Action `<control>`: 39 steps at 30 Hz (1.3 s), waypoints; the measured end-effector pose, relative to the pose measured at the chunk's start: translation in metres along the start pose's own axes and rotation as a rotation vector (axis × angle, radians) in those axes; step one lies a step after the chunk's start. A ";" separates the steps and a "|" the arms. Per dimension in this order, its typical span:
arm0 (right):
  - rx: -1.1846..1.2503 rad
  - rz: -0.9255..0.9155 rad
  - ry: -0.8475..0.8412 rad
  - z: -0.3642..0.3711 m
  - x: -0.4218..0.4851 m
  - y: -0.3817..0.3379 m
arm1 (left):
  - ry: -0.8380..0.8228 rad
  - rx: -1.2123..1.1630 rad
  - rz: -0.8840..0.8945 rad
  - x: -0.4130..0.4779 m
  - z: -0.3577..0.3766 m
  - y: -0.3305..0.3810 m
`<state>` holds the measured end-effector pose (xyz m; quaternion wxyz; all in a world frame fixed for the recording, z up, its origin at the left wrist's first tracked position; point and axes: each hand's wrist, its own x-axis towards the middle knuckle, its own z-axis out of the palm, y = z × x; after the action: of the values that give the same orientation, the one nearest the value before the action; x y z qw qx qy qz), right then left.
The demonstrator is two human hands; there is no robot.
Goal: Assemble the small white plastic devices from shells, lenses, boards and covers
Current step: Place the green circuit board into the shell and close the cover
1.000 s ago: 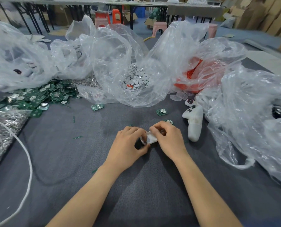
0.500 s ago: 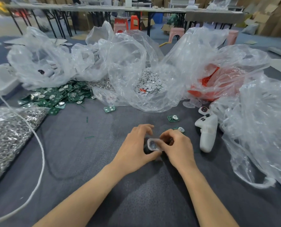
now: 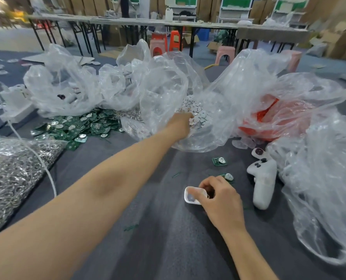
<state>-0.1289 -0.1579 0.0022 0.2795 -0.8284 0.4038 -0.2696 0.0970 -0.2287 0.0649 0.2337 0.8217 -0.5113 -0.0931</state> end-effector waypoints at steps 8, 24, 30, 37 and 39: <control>0.031 0.003 0.037 -0.001 0.001 -0.002 | 0.135 -0.282 -0.092 -0.007 0.046 -0.045; 0.115 0.006 0.055 0.000 0.003 0.003 | 0.260 -0.316 -0.055 -0.026 0.044 -0.046; 0.141 0.014 0.076 0.000 0.003 0.003 | 0.293 -0.295 -0.037 -0.031 0.041 -0.043; 0.243 0.096 0.093 0.001 0.006 0.005 | 0.506 -0.330 0.242 -0.061 0.026 -0.023; 0.246 0.104 0.091 0.001 0.006 0.004 | 0.554 -0.390 0.324 -0.083 0.017 -0.011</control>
<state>-0.1270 -0.1650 0.0004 0.3738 -0.7529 0.4221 -0.3395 0.0609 -0.1565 0.0381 0.5271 0.6641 -0.5249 0.0754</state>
